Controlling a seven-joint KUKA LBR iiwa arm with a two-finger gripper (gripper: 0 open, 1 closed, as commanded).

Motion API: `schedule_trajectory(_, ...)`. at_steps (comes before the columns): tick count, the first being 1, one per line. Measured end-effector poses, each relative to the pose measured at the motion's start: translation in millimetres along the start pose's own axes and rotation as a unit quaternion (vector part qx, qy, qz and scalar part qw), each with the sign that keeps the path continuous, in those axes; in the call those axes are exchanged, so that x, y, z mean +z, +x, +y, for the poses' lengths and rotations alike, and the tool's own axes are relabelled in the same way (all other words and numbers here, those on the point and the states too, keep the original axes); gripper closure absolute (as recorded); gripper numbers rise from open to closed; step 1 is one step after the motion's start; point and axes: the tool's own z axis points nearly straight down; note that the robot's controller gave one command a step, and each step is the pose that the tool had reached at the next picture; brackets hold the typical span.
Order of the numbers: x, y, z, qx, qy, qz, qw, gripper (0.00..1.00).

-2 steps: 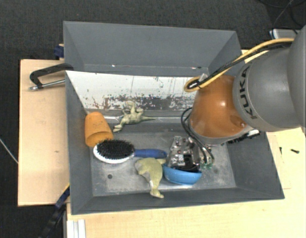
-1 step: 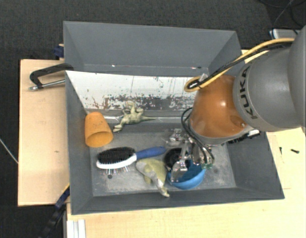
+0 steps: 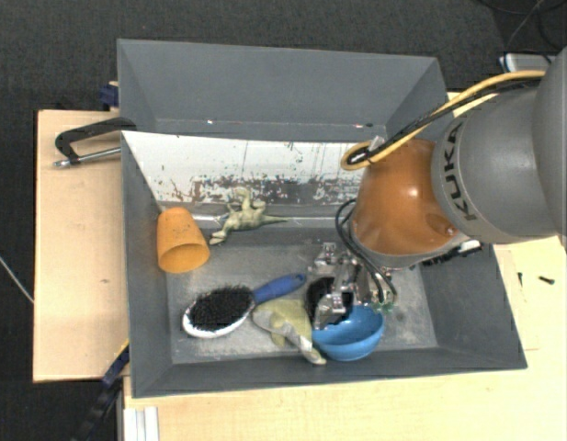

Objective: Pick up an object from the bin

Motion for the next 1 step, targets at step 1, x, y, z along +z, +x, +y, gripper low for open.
schedule_trajectory(1,-125.6,7.6,-11.6,0.009,0.000,-0.0047,1.0000,1.00)
